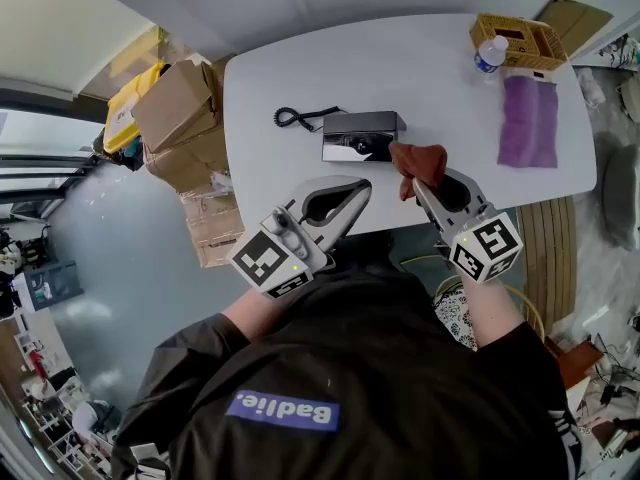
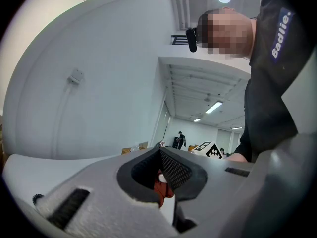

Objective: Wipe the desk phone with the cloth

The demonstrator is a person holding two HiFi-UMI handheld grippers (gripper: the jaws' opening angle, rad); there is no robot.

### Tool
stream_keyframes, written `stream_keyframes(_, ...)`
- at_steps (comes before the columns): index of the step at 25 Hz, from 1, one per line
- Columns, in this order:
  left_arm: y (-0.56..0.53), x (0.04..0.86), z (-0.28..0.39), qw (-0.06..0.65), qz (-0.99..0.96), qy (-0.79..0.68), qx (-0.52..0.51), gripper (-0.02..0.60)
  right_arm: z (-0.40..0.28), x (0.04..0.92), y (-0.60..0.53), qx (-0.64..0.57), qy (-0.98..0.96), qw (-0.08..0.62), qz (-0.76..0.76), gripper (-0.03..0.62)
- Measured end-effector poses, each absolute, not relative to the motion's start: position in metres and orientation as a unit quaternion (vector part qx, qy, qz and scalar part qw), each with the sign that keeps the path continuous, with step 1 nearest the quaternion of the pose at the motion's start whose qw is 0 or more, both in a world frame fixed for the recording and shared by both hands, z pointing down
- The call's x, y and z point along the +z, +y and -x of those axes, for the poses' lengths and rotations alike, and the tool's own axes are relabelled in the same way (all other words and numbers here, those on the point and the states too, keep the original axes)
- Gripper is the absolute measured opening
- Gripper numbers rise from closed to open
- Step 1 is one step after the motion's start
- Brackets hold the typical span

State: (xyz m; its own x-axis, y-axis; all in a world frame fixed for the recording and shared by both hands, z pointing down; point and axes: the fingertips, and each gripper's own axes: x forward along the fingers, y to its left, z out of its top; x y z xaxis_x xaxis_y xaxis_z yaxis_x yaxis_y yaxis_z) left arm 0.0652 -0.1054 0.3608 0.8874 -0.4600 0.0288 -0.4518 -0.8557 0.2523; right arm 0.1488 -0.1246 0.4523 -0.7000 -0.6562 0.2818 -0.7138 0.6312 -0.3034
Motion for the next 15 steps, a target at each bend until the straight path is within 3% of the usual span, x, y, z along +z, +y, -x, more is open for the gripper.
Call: stream_keyframes(15,-0.135,0.375,-0.079,0.137,-0.948,-0.287,0.011,0.009,-0.161,0.558,-0.207,0.216,-0.889,0.145,-0.377,0.089)
